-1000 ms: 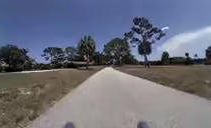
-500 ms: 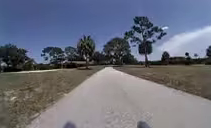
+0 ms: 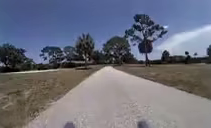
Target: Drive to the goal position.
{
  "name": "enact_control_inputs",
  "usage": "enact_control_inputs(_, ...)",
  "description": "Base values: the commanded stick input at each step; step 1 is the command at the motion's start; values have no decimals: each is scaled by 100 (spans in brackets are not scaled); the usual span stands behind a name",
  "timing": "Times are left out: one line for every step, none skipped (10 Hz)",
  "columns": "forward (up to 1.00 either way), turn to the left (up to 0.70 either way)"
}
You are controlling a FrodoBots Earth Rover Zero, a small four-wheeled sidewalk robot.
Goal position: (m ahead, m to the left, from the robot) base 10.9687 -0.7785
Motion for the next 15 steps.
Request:
enact_control_inputs(100,0)
enact_control_inputs(100,0)
enact_control_inputs(100,0)
enact_control_inputs(100,0)
enact_control_inputs(100,0)
enact_control_inputs(100,0)
enact_control_inputs(100,0)
enact_control_inputs(100,0)
enact_control_inputs(100,0)
enact_control_inputs(100,0)
enact_control_inputs(100,0)
enact_control_inputs(100,0)
enact_control_inputs(100,0)
enact_control_inputs(100,0)
enact_control_inputs(100,0)
